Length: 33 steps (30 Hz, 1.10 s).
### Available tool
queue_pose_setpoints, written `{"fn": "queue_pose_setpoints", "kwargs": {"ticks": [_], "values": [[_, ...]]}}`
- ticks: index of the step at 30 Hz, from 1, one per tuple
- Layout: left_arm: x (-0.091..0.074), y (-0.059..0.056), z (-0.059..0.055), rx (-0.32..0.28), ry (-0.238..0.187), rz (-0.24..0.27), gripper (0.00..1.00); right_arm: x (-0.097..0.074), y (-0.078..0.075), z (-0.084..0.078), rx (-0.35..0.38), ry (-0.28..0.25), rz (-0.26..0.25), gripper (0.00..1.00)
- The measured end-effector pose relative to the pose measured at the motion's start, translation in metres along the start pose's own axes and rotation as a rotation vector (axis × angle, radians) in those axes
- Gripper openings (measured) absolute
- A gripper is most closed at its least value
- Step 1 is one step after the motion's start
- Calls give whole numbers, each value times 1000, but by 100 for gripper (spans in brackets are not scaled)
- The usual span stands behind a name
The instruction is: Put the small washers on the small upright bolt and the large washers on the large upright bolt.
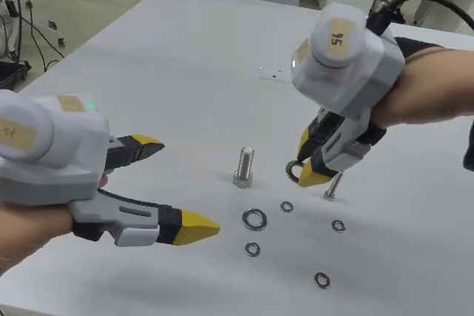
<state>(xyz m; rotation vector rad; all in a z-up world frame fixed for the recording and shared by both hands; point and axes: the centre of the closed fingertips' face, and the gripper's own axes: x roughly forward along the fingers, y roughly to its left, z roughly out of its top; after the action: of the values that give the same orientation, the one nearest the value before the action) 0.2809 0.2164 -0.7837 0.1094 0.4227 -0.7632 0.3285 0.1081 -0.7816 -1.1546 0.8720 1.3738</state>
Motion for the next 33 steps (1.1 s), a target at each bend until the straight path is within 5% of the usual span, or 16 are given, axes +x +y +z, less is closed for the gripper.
{"fn": "queue_pose_setpoints", "kwargs": {"ticks": [12,33], "values": [[0,2,4,-16,-19,9,89,0,-28,33,-25,-27,-11,22],[4,2,3,-30,-21,6,88,31,-46,47,-33,1,27,22]]}}
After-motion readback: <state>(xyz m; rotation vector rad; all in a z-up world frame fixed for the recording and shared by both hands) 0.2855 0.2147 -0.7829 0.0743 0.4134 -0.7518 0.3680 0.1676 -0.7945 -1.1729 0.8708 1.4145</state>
